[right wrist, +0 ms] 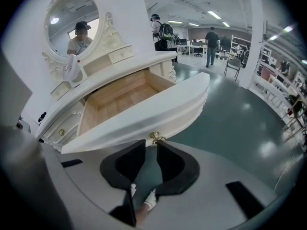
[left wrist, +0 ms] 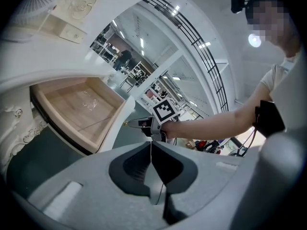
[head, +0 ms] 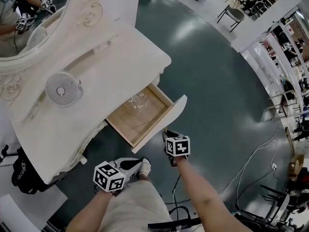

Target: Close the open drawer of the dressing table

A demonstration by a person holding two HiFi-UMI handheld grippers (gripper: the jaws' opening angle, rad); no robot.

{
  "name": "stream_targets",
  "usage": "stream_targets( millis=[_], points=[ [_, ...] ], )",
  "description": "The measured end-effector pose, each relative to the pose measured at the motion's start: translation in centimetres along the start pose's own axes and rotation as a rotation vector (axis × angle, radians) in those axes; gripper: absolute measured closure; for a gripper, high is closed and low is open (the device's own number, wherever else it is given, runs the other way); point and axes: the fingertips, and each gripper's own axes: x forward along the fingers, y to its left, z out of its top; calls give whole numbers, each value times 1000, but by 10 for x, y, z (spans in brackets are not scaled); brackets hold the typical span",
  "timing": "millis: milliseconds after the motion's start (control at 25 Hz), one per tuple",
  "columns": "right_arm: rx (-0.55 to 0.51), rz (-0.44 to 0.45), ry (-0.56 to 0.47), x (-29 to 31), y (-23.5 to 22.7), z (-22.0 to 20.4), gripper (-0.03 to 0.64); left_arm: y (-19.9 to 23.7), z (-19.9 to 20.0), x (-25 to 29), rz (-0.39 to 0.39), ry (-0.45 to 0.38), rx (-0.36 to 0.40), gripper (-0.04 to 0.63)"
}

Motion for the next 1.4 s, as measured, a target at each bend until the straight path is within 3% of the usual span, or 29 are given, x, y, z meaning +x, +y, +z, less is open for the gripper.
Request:
stream_targets(
  millis=[280, 1400],
  points=[
    [36, 16, 17, 13, -9, 0, 535, 3, 3, 2, 2, -3, 1, 584],
    [-36, 40, 41, 34, 9, 27, 552, 23, 11, -1, 45, -31, -50, 584]
  ],
)
